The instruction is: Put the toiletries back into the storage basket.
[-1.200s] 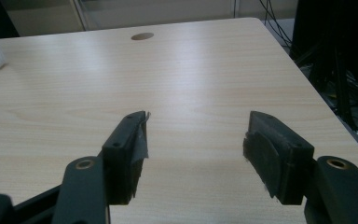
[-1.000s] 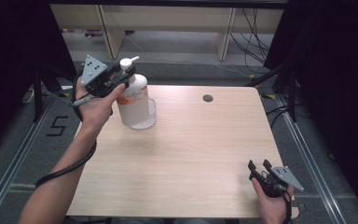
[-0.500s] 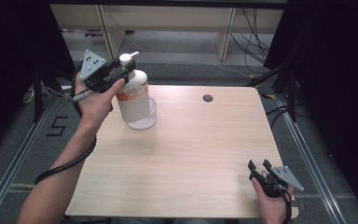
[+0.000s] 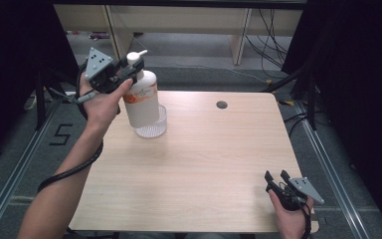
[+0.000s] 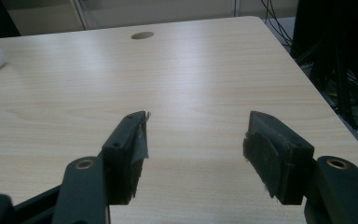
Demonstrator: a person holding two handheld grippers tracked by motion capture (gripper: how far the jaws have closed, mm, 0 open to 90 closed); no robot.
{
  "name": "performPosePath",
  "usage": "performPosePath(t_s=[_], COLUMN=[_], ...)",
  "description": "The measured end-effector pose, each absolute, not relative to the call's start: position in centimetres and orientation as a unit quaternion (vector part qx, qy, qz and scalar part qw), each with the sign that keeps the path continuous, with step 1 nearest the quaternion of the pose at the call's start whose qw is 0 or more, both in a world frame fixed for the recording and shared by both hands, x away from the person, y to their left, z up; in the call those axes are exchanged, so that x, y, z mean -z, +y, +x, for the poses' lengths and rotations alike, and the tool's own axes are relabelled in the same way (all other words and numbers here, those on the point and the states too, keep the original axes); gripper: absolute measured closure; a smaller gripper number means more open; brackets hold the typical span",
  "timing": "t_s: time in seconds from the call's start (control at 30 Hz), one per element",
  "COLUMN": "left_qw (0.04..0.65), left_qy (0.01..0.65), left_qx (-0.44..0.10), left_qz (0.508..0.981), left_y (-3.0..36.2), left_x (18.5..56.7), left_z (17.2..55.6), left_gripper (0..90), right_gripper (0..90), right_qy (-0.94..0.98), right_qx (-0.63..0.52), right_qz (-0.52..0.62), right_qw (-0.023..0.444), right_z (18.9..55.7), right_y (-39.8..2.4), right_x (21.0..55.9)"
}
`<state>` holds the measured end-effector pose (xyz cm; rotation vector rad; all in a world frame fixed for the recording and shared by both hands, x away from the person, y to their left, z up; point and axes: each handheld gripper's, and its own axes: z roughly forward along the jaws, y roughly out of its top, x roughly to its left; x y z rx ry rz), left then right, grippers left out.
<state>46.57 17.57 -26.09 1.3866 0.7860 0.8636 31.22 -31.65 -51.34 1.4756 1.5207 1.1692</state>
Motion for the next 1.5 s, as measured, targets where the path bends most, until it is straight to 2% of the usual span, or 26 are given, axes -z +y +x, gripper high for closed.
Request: performPosePath(t_s=[1.5], left_qw=[0.615], left_qy=[0.342], left_qx=[-0.384], left_qz=[0.598], left_y=[17.1], left_x=[25.1], left_z=[49.7], left_gripper=[59.0], right_gripper=[39.4], right_qy=[0.588], right_qx=[-0.453], right_qz=[0.571], right_qw=[0.35], right_z=[31.2], right_y=[-31.6], right_x=[51.3])
